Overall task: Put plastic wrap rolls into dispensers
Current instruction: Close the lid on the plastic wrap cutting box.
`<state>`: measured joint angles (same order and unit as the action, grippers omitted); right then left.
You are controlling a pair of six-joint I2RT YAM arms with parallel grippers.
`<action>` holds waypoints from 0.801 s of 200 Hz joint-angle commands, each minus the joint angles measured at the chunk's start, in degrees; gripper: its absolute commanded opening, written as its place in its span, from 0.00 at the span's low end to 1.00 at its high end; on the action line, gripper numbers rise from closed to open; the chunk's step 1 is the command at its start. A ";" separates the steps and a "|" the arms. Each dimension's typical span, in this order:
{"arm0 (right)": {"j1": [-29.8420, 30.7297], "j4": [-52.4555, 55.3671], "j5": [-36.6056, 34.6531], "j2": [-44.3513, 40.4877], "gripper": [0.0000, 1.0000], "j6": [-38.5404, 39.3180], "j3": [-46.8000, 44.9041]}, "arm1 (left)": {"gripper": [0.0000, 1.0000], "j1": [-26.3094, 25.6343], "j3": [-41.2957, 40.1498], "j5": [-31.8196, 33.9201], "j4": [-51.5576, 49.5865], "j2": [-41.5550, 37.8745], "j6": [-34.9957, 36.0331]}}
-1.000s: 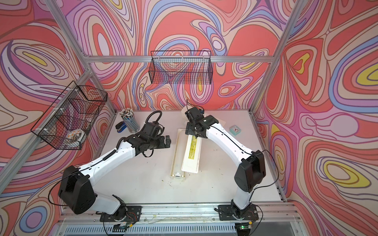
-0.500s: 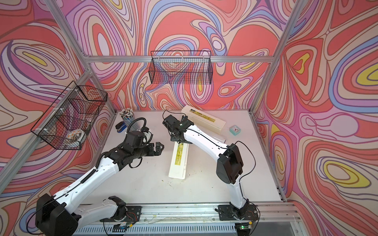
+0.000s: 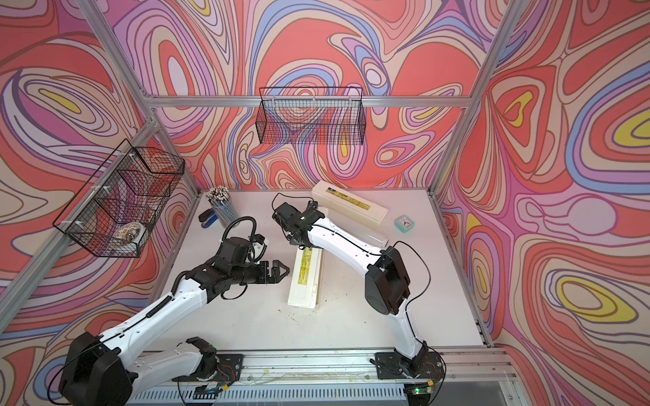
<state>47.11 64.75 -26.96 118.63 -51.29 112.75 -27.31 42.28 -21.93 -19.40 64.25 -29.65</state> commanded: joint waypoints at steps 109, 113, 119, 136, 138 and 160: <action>0.18 -7.34 -7.74 -2.62 0.40 5.75 -3.57 | 1.00 -0.53 -4.66 -7.07 7.75 0.65 -1.08; 0.17 -7.31 -7.84 -2.54 0.40 5.91 -3.57 | 1.00 -0.70 -4.73 -7.07 7.85 0.84 -1.06; 0.22 -7.27 -8.08 -2.31 0.40 6.00 -3.59 | 1.00 -0.94 -4.91 -7.27 7.95 1.10 -1.04; 0.22 -7.44 -8.52 -2.09 0.40 5.81 -3.71 | 1.00 -1.82 -5.15 -7.14 8.25 1.83 -0.69; 0.18 -7.51 -8.61 -2.11 0.40 5.77 -3.73 | 1.00 -1.90 -5.12 -7.20 8.35 1.91 -0.68; 0.15 -7.74 -9.11 -1.63 0.40 5.41 -3.39 | 0.99 -2.68 -5.19 -7.19 8.75 3.22 -0.33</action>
<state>47.62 59.11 -31.31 118.39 -46.89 109.51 -29.15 37.80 -28.53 -12.40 66.13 -30.63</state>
